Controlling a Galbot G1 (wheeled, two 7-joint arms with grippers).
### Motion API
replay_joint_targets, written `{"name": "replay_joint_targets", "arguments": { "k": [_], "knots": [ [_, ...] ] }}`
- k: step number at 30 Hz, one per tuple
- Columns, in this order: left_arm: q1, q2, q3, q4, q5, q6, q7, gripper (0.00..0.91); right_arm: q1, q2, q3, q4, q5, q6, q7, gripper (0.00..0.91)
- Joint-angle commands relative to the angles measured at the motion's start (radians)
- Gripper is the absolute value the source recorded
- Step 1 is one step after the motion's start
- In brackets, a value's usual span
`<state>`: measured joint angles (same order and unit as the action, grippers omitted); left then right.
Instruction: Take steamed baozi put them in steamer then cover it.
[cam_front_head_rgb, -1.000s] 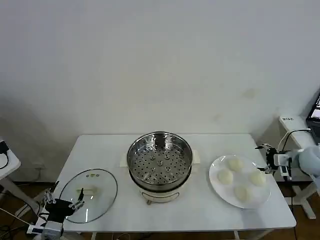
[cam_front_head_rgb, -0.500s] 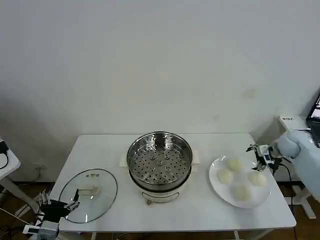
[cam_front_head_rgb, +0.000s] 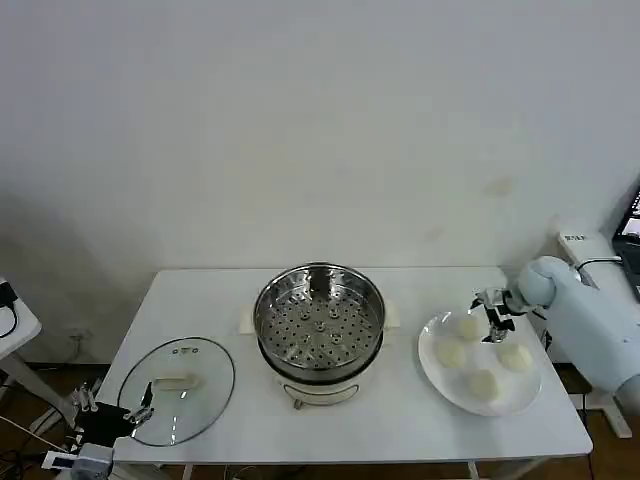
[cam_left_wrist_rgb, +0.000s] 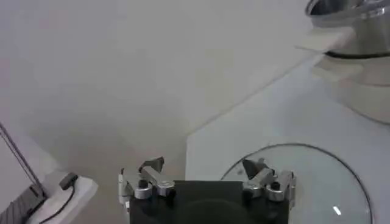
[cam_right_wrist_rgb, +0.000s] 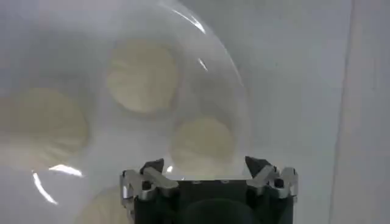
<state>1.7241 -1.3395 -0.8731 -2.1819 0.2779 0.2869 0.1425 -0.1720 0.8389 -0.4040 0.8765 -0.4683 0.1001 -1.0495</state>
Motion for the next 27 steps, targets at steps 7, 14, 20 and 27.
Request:
{"name": "replay_joint_targets", "arguments": {
  "k": [7, 14, 20, 27],
  "knots": [
    [0.000, -0.002, 0.000, 0.001, 0.002, 0.000, 0.001, 0.907, 0.010, 0.031, -0.021, -0.041, -0.008, 0.002, 0.007, 0.776],
    [-0.001, -0.002, 0.001, -0.001, 0.002, -0.001, 0.001, 0.907, 0.007, 0.028, -0.017, -0.035, -0.007, 0.003, 0.013, 0.736],
    [0.000, -0.002, 0.003, 0.000, 0.001, -0.001, 0.000, 0.907, 0.000, 0.011, -0.018, -0.010, -0.001, 0.001, 0.015, 0.685],
    [0.000, -0.003, 0.007, -0.006, 0.001, -0.001, 0.000, 0.907, -0.001, -0.033, -0.023, 0.049, 0.015, -0.002, 0.012, 0.645]
  ]
}}
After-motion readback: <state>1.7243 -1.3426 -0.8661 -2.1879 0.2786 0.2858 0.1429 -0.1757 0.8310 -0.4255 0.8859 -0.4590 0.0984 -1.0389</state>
